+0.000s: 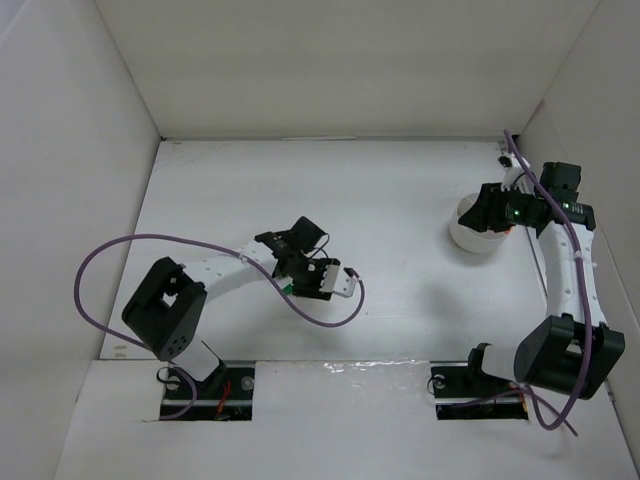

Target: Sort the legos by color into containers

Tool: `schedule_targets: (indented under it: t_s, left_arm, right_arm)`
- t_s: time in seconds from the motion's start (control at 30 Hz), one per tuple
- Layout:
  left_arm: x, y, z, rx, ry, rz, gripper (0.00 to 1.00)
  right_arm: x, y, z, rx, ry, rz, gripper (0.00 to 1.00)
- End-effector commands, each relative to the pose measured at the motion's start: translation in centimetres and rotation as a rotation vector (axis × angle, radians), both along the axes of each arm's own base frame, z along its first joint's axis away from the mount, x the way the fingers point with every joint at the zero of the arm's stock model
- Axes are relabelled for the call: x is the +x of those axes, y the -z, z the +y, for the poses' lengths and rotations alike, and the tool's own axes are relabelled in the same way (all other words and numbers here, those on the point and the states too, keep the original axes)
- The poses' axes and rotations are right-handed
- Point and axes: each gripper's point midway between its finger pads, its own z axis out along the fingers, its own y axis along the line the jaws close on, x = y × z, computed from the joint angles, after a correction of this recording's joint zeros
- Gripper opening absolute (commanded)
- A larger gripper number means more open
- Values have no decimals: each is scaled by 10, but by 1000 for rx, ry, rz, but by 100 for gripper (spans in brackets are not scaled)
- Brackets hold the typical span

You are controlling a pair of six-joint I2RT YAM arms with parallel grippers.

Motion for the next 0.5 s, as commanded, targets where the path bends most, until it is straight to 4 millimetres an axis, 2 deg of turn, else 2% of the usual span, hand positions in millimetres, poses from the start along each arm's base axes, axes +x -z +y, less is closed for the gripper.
schedule_targets:
  t_s: [0.0, 0.23, 0.43, 0.47]
  left_arm:
    - [10, -4, -2, 19, -34, -21, 43]
    - [14, -6, -5, 36, -33, -27, 43]
    - [14, 2, -5, 80, -22, -13, 43]
    - [18, -3, -8, 70, -23, -24, 43]
  right_arm:
    - [5, -14, -1, -4, -1, -56, 54]
    - [5, -9, -1, -7, -6, -52, 54]
    - [3, -2, -1, -4, -6, -41, 54]
    - [2, 1, -1, -1, -6, -31, 54]
